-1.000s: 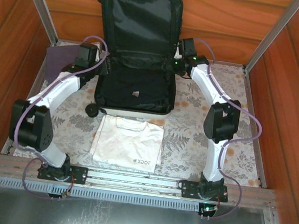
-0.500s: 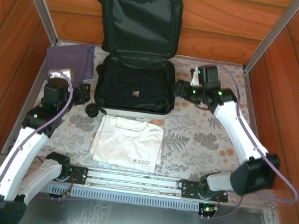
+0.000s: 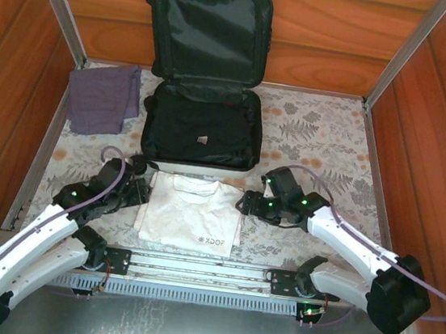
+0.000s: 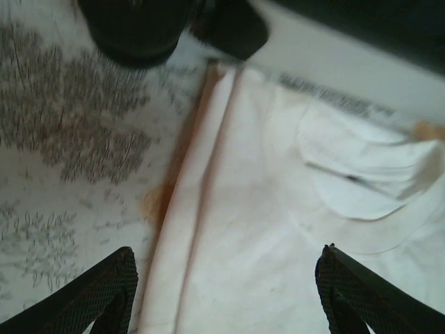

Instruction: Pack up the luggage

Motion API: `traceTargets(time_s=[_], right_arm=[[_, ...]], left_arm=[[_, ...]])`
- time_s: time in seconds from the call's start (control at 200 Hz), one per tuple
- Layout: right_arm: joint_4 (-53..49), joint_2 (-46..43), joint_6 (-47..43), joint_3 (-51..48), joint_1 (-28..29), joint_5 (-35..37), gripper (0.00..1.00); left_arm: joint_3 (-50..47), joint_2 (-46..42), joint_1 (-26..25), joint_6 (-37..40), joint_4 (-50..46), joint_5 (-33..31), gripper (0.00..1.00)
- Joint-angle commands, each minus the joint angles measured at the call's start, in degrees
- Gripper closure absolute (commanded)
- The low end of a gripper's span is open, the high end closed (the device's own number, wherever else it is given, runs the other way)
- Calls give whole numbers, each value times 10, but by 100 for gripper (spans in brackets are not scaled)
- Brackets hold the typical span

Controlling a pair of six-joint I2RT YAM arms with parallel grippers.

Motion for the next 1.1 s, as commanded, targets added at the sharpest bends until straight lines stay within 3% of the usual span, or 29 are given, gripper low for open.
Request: traceTargets(time_s=[0.0, 0.345, 0.485, 0.575, 0.73, 0.89, 1.094], right_arm=[[75, 45, 27, -2, 12, 10, 17], [134, 186, -18, 29, 13, 17, 16], [145, 214, -28, 35, 12, 30, 16], [161, 232, -31, 36, 12, 28, 17], [170, 271, -39, 51, 12, 23, 18], [166, 300, -47, 59, 12, 23, 23], [164, 311, -45, 54, 14, 25, 35]], left_arm=[[-15, 14, -10, -45, -8, -25, 28], [-65, 96, -7, -55, 143, 6, 21], [-68, 153, 22, -47, 193, 40, 18], [-59, 199, 50, -38, 198, 66, 17], [-29, 257, 56, -19, 202, 63, 17], [-34, 283, 56, -40, 223, 70, 18], [-93, 296, 50, -108, 329, 96, 18]])
